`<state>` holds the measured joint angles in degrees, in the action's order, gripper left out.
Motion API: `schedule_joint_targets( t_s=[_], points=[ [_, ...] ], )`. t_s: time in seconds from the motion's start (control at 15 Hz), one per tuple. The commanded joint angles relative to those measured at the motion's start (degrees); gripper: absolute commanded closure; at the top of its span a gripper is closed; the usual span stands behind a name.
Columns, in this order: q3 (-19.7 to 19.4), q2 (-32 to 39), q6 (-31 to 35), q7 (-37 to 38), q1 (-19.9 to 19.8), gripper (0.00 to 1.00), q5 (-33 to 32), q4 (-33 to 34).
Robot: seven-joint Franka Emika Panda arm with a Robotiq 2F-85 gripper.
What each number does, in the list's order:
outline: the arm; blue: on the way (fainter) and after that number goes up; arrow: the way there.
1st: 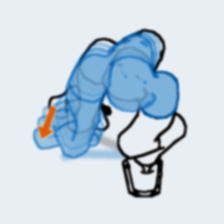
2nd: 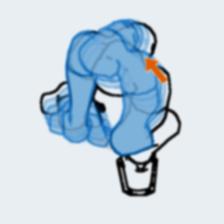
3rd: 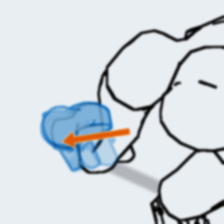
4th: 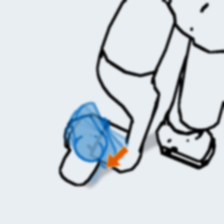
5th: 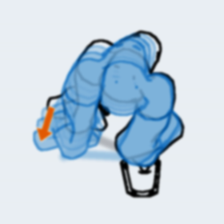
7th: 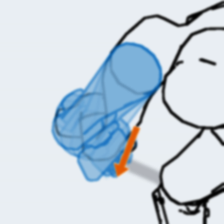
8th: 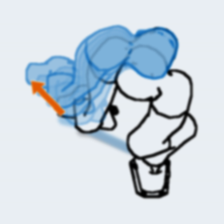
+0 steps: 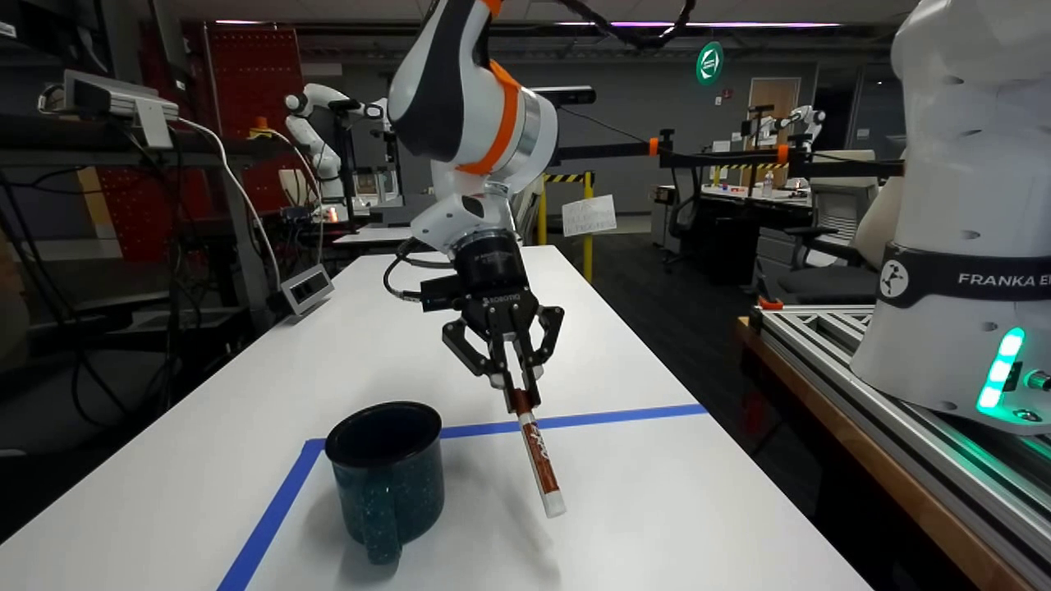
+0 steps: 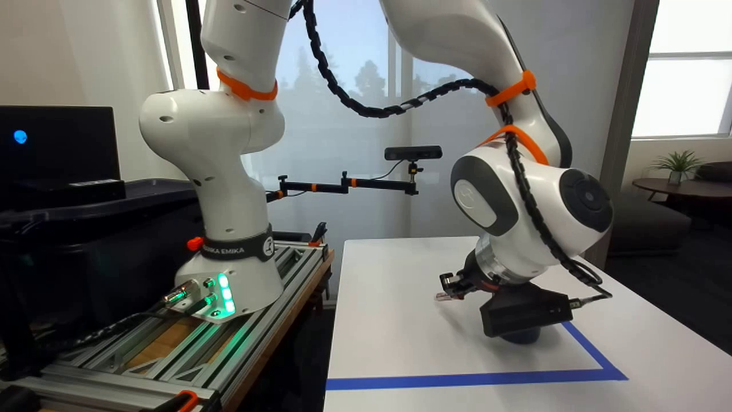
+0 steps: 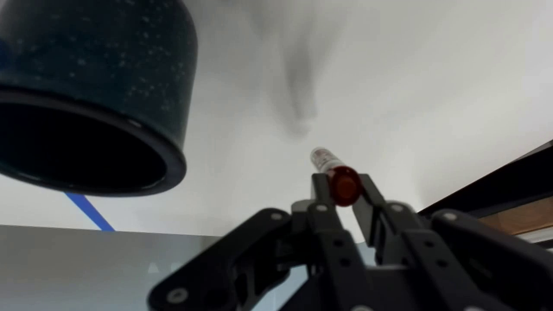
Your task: Put the marker on the table
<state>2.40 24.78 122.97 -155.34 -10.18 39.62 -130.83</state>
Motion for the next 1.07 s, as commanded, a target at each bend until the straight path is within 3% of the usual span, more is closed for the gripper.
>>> schedule_joint_targets(
  t_s=[0.0,0.6,1.0],
  points=[
    [0.0,3.4,4.2,-1.7,1.0,0.95,-2.6,1.1],
    [2.9,5.0,17.6,-1.0,1.2,0.95,-10.5,-0.5],
    [6.4,5.1,31.8,-0.9,1.1,0.95,-17.8,-4.4]
  ],
)
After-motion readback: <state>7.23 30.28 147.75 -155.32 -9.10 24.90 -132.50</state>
